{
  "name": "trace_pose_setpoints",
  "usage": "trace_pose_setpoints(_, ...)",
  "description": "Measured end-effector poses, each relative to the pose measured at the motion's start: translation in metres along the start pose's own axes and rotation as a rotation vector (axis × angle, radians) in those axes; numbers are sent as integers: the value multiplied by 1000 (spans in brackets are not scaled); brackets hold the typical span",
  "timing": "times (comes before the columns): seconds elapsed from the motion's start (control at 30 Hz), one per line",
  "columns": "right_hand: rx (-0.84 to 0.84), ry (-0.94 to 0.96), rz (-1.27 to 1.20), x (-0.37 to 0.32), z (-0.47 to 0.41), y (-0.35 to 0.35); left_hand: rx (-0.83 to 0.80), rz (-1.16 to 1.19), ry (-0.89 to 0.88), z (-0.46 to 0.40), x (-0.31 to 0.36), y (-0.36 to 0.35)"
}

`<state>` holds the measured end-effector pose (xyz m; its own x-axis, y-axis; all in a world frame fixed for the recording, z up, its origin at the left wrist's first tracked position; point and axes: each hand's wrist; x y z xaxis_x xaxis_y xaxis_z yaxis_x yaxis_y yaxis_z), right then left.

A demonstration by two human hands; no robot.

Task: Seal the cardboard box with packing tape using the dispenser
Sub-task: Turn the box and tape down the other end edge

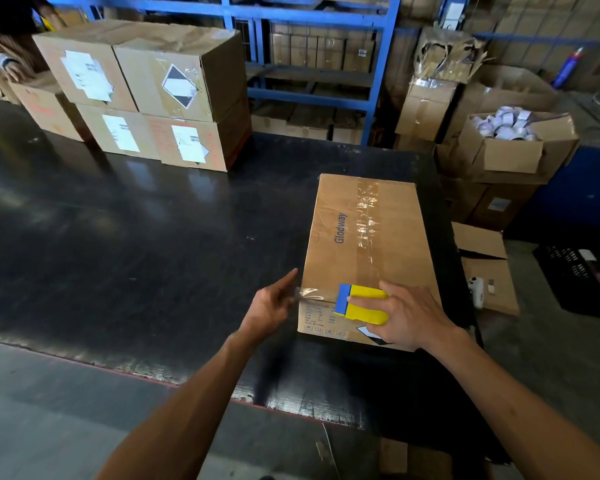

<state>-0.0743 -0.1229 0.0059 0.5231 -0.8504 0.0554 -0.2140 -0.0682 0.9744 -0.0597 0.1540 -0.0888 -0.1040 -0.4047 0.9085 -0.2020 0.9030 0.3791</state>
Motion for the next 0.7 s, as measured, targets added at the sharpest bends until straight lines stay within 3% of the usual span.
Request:
trace_pose_setpoints(0.13, -17, 5, 13, -1, 0, 0, -59, -362, -798, -12, 4, -1)
trace_pose_setpoints(0.23, -30, 22, 17, -3, 0, 2, -189, -563, -1140, -24, 14, -22)
trace_pose_setpoints(0.3, -14, 17, -2, -1, -1, 0, -230, -637, -1208, -33, 16, -32)
trace_pose_setpoints(0.47, -41, -17, 3, 0, 2, -6, -414, -800, -1184, -54, -8, -30)
trace_pose_setpoints(0.7, 2, 15, -20, 1, 2, -10, -435, -707, -1094, -52, -18, -36)
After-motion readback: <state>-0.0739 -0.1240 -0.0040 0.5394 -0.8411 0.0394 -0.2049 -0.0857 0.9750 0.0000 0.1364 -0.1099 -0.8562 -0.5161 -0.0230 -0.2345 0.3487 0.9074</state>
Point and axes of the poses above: each hand's wrist, its own z-axis away from the middle knuckle, its own y-axis out of the back of the hand, x = y × z, and after that the axes turned 15 degrees about x, right-handed
